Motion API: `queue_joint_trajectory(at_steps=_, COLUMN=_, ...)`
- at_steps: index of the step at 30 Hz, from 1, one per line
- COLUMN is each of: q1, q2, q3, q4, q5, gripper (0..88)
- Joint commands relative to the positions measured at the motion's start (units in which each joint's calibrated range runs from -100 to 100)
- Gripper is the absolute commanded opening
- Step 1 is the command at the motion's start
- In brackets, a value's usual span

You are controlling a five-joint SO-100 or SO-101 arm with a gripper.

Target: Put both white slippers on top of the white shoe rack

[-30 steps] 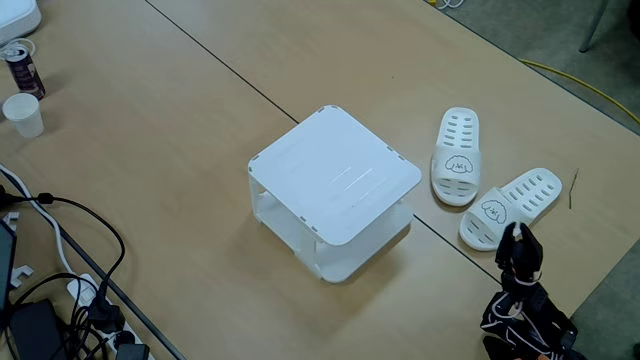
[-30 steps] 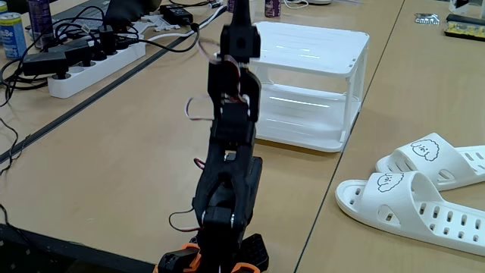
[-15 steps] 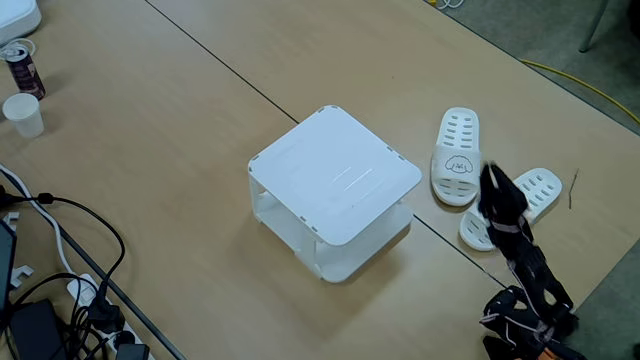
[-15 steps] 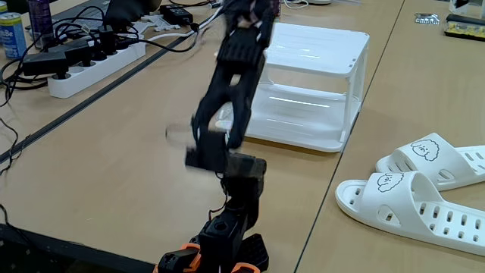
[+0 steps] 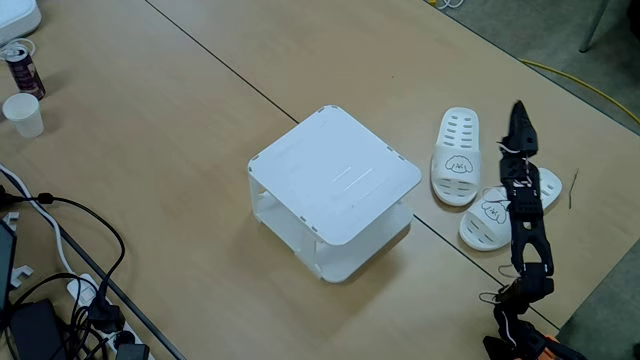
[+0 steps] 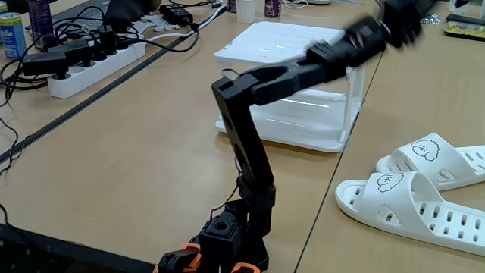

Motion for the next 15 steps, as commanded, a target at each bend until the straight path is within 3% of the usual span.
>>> queue_joint_trajectory(at_steps=1, q1=1.9, q2=-0.4, q3=8.5, q4=0.1, q5=0.4, gripper=2.3)
queue_joint_trajectory(at_steps=7, q1=-3.3, q2=-0.4, q3=20.3, q4=0.1, q5=0.4, gripper=18.5)
queue_joint_trajectory(at_steps=15, q1=-11.4, q2=2.9, q3=26.8, q4=-0.3, q5=0.4, gripper=18.9)
